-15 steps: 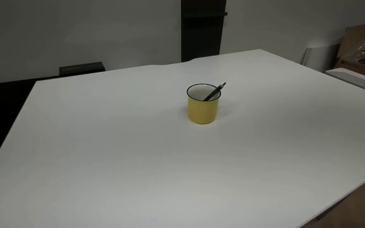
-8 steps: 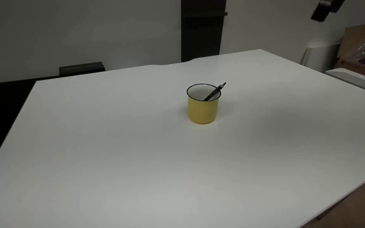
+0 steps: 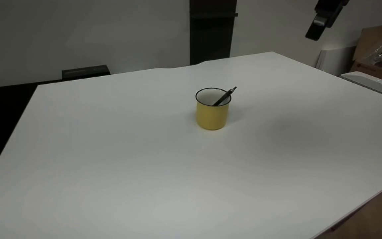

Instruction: Remove the pen from the cup and put it on the table

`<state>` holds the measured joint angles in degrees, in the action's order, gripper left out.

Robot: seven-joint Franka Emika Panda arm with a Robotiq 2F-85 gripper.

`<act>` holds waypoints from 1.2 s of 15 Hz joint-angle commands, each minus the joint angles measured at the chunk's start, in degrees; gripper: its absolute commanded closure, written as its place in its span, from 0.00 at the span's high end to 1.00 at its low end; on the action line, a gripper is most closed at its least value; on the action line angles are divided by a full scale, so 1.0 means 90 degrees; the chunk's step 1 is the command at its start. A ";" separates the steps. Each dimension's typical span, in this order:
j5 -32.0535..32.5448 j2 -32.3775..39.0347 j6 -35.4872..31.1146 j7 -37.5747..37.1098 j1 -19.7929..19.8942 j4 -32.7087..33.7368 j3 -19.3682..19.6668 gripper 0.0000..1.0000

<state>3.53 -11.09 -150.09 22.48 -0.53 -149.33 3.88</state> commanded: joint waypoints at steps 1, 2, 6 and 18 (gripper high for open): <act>-0.0065 0.0348 -0.0678 -0.0611 0.0034 0.0065 -0.0065 1.00; -0.0235 0.0558 -0.1155 -0.0864 -0.0004 0.0088 -0.0088 1.00; -0.0088 0.1690 -0.2889 -0.2020 -0.0035 0.0297 -0.0396 1.00; -0.0493 0.3630 -0.3239 -0.3138 -0.0902 0.1428 -0.0300 1.00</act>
<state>0.81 18.57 -179.94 -3.30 -8.05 -139.99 2.20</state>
